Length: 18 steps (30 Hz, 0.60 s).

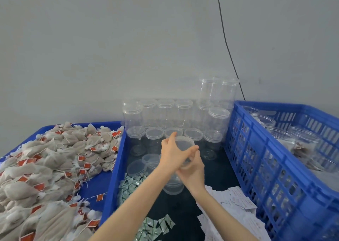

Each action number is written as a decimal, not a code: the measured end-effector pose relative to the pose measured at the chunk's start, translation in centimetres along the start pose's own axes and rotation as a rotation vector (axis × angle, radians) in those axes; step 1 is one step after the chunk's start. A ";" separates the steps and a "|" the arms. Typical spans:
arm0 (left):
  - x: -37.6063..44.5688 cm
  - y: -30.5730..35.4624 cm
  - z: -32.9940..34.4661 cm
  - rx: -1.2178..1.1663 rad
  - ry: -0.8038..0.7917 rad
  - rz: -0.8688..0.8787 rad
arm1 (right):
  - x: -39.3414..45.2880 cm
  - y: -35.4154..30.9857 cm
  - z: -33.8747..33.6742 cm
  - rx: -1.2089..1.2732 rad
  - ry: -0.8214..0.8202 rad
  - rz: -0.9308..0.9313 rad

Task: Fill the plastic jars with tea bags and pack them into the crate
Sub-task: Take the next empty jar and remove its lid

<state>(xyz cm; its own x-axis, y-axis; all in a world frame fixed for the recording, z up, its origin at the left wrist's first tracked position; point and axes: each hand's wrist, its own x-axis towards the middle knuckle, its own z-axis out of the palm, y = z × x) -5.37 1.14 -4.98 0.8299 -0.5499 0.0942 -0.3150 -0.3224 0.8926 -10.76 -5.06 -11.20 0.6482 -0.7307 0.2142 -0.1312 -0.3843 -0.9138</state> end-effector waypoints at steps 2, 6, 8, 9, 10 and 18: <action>0.4 -0.2 -1.4 0.072 -0.214 0.019 | 0.4 0.7 -1.1 0.046 -0.027 0.034; 1.3 -0.2 -5.1 0.362 -0.396 0.208 | 0.7 1.4 -3.0 0.086 -0.106 0.033; 1.9 0.1 -6.4 0.363 -0.460 0.212 | 0.6 1.2 -3.3 0.079 -0.157 0.022; 2.0 0.3 -6.6 0.372 -0.511 0.227 | 0.5 1.1 -3.2 0.075 -0.178 0.017; 2.1 0.6 -6.7 0.379 -0.570 0.244 | 0.4 0.9 -3.1 0.067 -0.193 0.015; 1.1 1.5 -3.7 0.877 -0.181 0.149 | -0.6 0.1 -2.4 -0.119 -0.154 -0.112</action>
<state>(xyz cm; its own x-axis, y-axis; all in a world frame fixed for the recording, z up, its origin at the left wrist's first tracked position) -3.27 2.93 -1.87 0.6905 -0.7219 0.0450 -0.7126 -0.6683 0.2136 -12.97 -6.02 -10.62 0.7697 -0.5882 0.2483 -0.1338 -0.5288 -0.8381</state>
